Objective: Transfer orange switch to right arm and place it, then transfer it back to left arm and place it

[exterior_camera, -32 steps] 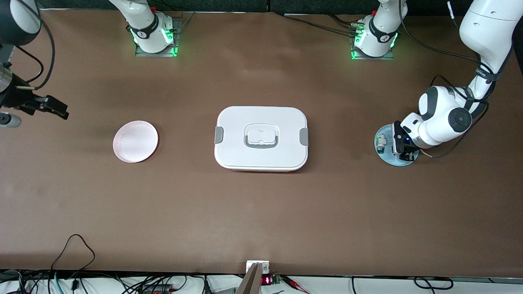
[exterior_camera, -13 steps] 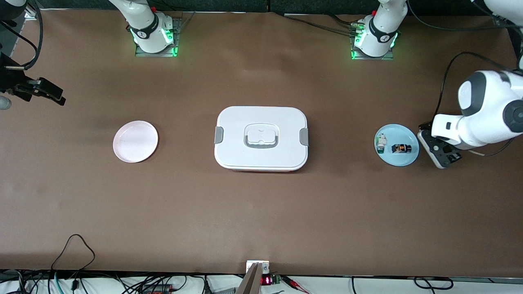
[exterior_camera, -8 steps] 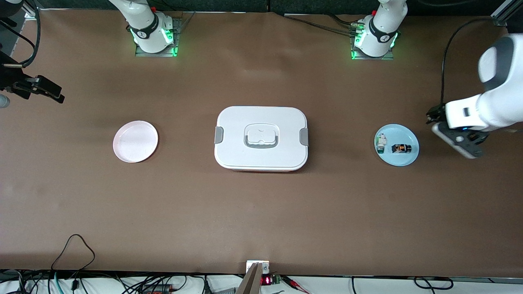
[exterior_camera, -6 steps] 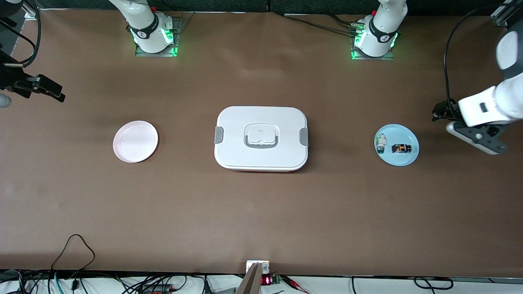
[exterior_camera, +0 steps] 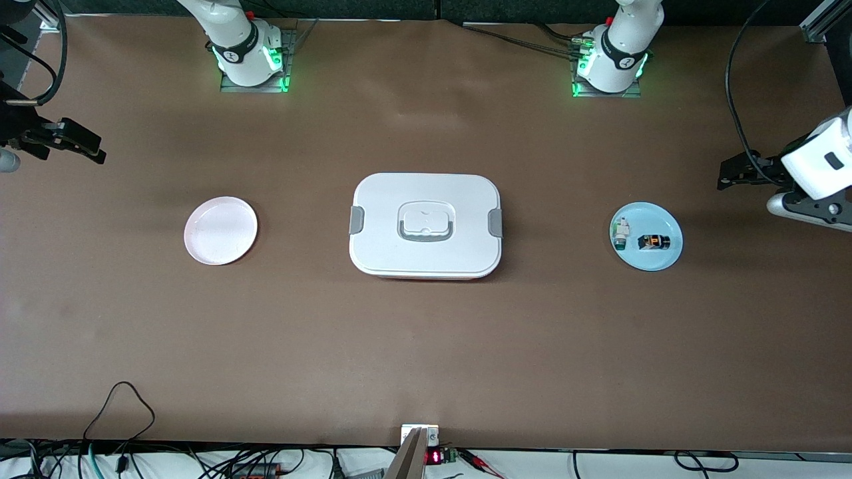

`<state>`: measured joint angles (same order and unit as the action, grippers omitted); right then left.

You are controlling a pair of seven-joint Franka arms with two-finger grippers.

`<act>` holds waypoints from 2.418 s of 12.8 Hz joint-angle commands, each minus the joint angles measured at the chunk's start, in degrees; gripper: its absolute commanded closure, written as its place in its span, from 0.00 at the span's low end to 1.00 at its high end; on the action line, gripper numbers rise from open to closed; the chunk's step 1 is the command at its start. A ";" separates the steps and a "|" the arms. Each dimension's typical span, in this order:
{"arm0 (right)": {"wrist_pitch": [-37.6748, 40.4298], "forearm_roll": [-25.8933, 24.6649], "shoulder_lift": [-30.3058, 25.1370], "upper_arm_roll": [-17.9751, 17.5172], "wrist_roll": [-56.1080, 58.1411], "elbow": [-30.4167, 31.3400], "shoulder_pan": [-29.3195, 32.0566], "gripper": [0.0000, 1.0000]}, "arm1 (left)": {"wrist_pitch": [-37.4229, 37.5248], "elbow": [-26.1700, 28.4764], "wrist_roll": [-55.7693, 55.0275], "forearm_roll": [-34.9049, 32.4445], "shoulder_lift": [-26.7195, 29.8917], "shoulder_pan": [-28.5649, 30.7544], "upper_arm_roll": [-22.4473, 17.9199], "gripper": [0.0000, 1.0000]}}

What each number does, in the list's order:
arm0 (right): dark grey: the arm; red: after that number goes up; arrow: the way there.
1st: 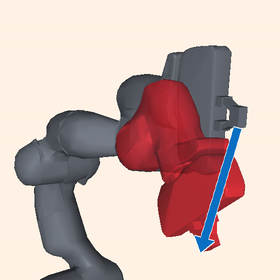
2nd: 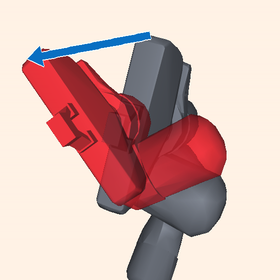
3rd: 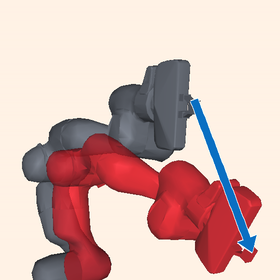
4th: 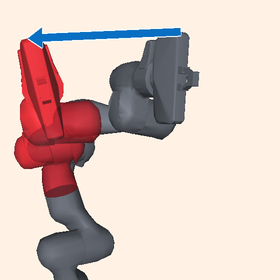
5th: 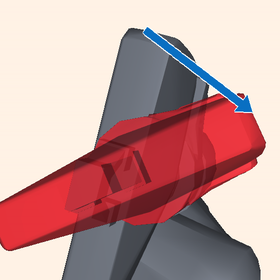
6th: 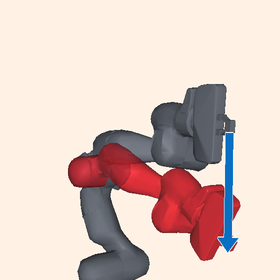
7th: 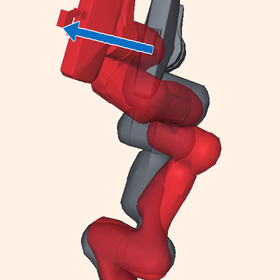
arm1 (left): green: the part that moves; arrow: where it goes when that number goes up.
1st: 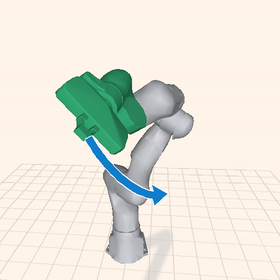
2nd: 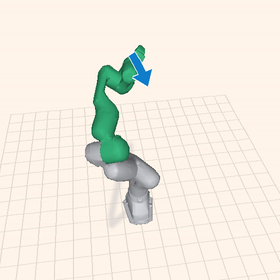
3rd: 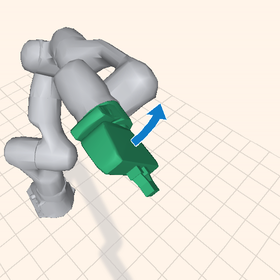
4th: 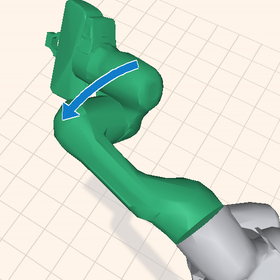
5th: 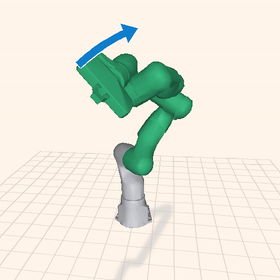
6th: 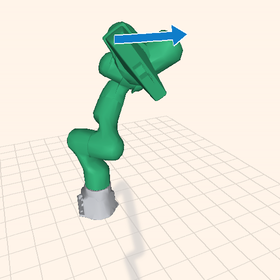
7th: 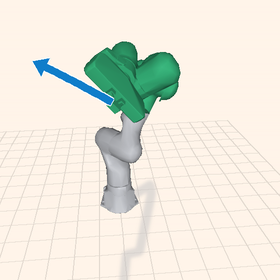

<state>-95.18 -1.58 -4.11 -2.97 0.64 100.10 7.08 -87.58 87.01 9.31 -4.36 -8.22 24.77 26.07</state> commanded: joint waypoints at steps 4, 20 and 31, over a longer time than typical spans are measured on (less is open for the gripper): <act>6.15 0.18 2.27 -0.28 0.94 -5.89 0.40 0.00 | 1.45 0.44 -9.38 3.57 5.23 -14.73 -11.73 0.00; 6.76 0.17 2.27 -0.46 1.74 -5.71 0.31 0.00 | 2.16 1.85 -3.51 1.37 8.40 -26.71 -23.88 0.00; 6.76 0.17 2.27 -0.37 1.65 -5.71 0.22 0.00 | 1.80 -0.61 -0.61 3.82 6.55 -25.13 -23.87 0.00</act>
<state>-89.70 -1.59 -2.47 -3.10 1.29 95.92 7.05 -85.95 88.06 7.58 -1.89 -1.26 -1.25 2.24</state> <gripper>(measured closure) 0.000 0.000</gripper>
